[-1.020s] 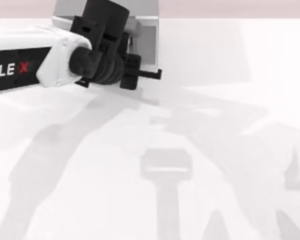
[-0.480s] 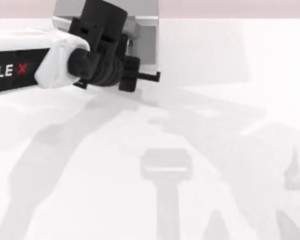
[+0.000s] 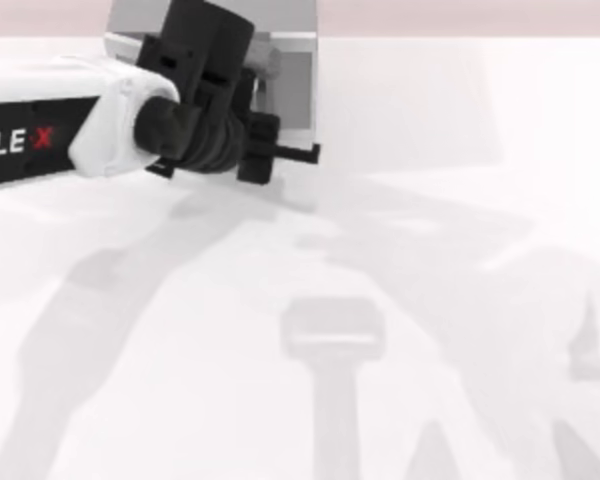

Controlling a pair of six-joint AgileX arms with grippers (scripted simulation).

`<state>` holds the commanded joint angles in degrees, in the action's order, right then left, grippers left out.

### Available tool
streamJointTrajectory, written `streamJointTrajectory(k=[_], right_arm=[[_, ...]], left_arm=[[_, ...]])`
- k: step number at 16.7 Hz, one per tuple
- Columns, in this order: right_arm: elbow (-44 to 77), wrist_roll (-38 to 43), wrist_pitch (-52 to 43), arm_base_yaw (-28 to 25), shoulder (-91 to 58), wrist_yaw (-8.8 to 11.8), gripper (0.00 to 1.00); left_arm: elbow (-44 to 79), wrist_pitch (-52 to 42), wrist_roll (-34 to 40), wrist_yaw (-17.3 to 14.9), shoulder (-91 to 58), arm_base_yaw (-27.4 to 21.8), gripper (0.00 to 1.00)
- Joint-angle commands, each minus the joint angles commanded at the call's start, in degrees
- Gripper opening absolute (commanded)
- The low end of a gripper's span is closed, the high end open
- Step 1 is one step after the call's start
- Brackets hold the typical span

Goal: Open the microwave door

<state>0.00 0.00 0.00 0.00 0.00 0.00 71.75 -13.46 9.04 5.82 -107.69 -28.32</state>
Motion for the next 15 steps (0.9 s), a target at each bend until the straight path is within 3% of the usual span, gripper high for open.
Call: streamJointTrajectory(k=[9, 15], right_arm=[[0.0, 0.0, 0.0, 0.0, 0.0, 0.0, 1.0], [0.0, 0.0, 0.0, 0.0, 0.0, 0.0, 1.0]], left_arm=[[0.0, 0.0, 0.0, 0.0, 0.0, 0.0, 0.0], [-1.7, 0.8, -2.3, -2.3, 1.6, 0.7, 0.0]])
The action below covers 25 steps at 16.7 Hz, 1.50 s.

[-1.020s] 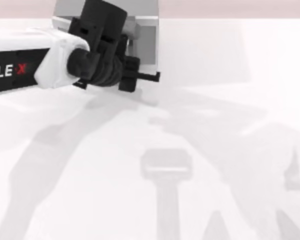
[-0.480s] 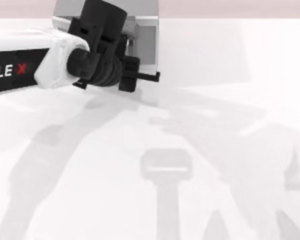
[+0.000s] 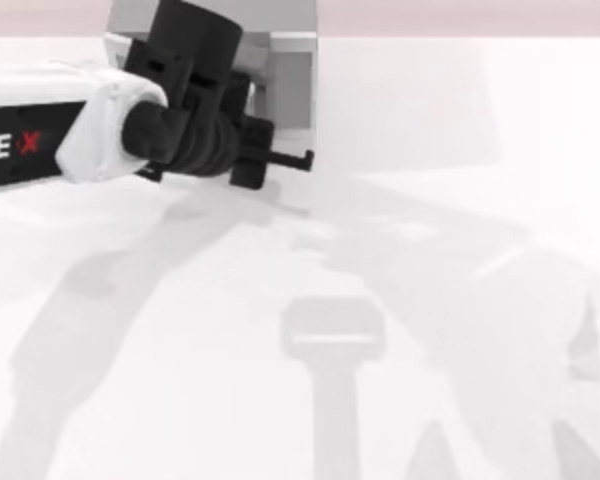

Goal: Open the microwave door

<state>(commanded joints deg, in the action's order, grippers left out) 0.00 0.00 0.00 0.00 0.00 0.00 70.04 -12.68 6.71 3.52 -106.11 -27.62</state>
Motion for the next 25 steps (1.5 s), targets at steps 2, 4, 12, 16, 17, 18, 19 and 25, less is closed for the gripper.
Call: streamJointTrajectory(k=[2, 4, 12, 16, 17, 18, 19, 25], right_arm=[[0.0, 0.0, 0.0, 0.0, 0.0, 0.0, 1.0], [0.0, 0.0, 0.0, 0.0, 0.0, 0.0, 1.0], [0.0, 0.0, 0.0, 0.0, 0.0, 0.0, 1.0], [0.0, 0.0, 0.0, 0.0, 0.0, 0.0, 1.0], [0.0, 0.0, 0.0, 0.0, 0.0, 0.0, 1.0], [0.0, 0.0, 0.0, 0.0, 0.0, 0.0, 1.0], [0.0, 0.0, 0.0, 0.0, 0.0, 0.0, 1.0], [0.0, 0.0, 0.0, 0.0, 0.0, 0.0, 1.0]], left_arm=[[-1.1, 0.3, -1.5, -1.0, 0.7, 0.6, 0.0], [-1.5, 0.3, -1.8, -1.3, 0.8, 0.7, 0.0], [-1.5, 0.3, -1.8, -1.3, 0.8, 0.7, 0.0], [-1.5, 0.3, -1.8, -1.3, 0.8, 0.7, 0.0], [-1.5, 0.3, -1.8, -1.3, 0.8, 0.7, 0.0], [-1.5, 0.3, -1.8, -1.3, 0.8, 0.7, 0.0], [-1.5, 0.3, -1.8, -1.3, 0.8, 0.7, 0.0], [-1.5, 0.3, -1.8, -1.3, 0.8, 0.7, 0.0]])
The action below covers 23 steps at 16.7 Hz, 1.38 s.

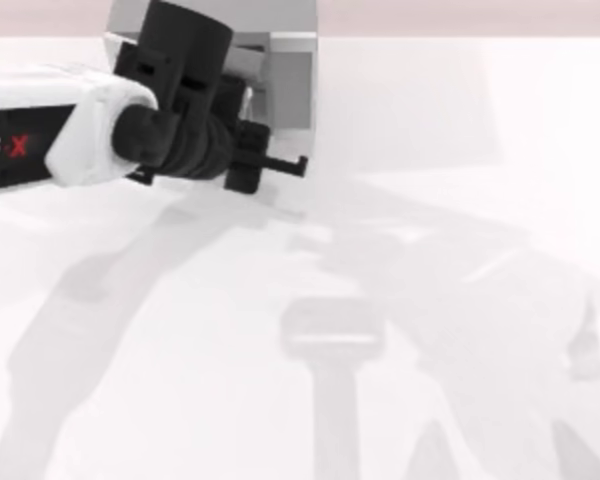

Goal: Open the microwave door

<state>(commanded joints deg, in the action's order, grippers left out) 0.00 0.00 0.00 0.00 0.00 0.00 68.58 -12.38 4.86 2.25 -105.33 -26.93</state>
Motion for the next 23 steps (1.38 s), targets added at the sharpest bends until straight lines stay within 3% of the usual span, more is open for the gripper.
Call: streamJointTrajectory(k=[11, 23], right_arm=[[0.0, 0.0, 0.0, 0.0, 0.0, 0.0, 1.0], [0.0, 0.0, 0.0, 0.0, 0.0, 0.0, 1.0]], left_arm=[[-2.6, 0.6, -4.0, -3.5, 2.0, 1.5, 0.0], [-2.6, 0.6, -4.1, -3.5, 2.0, 1.5, 0.0]])
